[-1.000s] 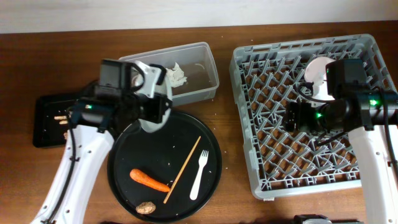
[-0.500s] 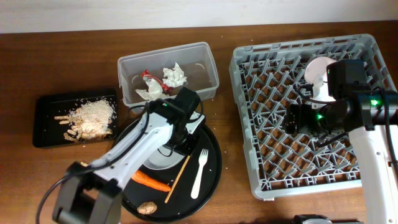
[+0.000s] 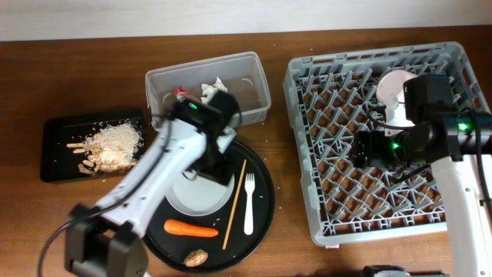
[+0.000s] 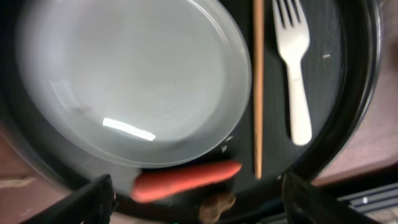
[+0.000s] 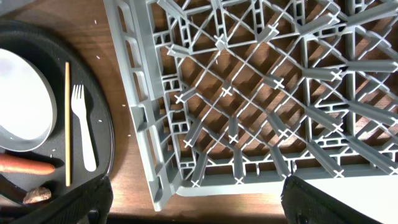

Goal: Sort waste into correct bins and load items into the dishwasher rack
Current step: 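Set the empty plate back on the round tray, then move the right gripper to the white plate and grasp its rim, then carry the white plate to the rack and stand it upright at back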

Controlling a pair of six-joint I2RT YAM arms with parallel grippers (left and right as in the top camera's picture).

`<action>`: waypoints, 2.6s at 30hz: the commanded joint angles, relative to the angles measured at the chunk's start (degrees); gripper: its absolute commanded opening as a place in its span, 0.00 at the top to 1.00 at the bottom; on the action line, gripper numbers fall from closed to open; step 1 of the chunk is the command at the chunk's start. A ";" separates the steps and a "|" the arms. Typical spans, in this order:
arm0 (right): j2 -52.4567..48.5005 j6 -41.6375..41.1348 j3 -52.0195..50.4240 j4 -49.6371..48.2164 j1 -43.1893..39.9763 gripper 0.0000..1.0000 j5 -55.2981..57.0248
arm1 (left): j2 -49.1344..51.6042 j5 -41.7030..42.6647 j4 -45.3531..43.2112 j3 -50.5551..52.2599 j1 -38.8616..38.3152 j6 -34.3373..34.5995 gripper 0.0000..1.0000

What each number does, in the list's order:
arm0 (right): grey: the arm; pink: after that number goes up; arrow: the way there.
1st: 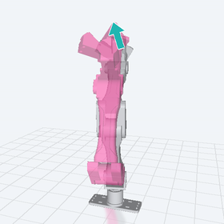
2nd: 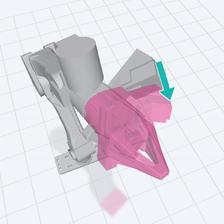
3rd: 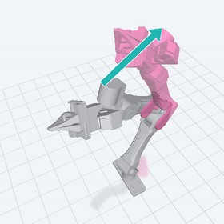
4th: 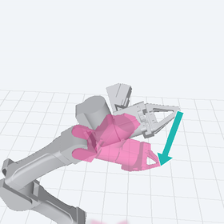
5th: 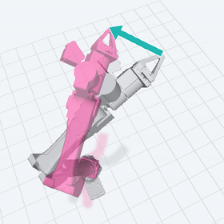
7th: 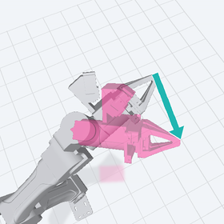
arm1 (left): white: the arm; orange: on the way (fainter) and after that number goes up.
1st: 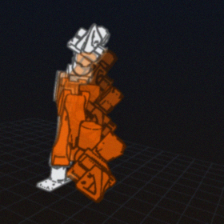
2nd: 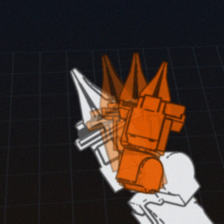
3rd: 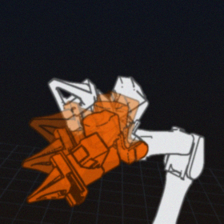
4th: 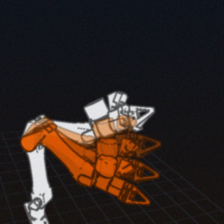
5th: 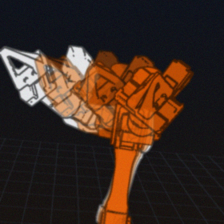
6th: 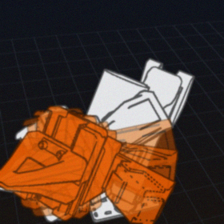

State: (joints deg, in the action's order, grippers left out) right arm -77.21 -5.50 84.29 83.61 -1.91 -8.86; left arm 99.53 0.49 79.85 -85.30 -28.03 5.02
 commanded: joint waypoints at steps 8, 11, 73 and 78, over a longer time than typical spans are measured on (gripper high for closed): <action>-0.09 2.29 -0.13 -1.29 10.40 0.09 -3.34 | -17.62 -8.87 4.92 -11.19 29.94 3.52 0.01; -0.09 1.60 -0.13 -4.39 17.70 0.08 -3.34 | -17.64 -8.85 5.70 -11.19 34.71 4.61 0.01; -40.09 -8.81 2.84 -36.15 46.45 0.96 5.07 | -17.57 -7.37 5.27 -11.17 36.61 4.61 0.01; -29.11 -8.41 10.38 -27.65 41.40 0.96 14.82 | -17.57 -7.39 5.27 -11.17 36.61 4.61 0.01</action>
State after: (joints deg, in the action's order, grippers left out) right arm -114.39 -14.76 89.84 54.19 42.92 -1.91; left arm 82.39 -7.29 85.10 -95.90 8.34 8.88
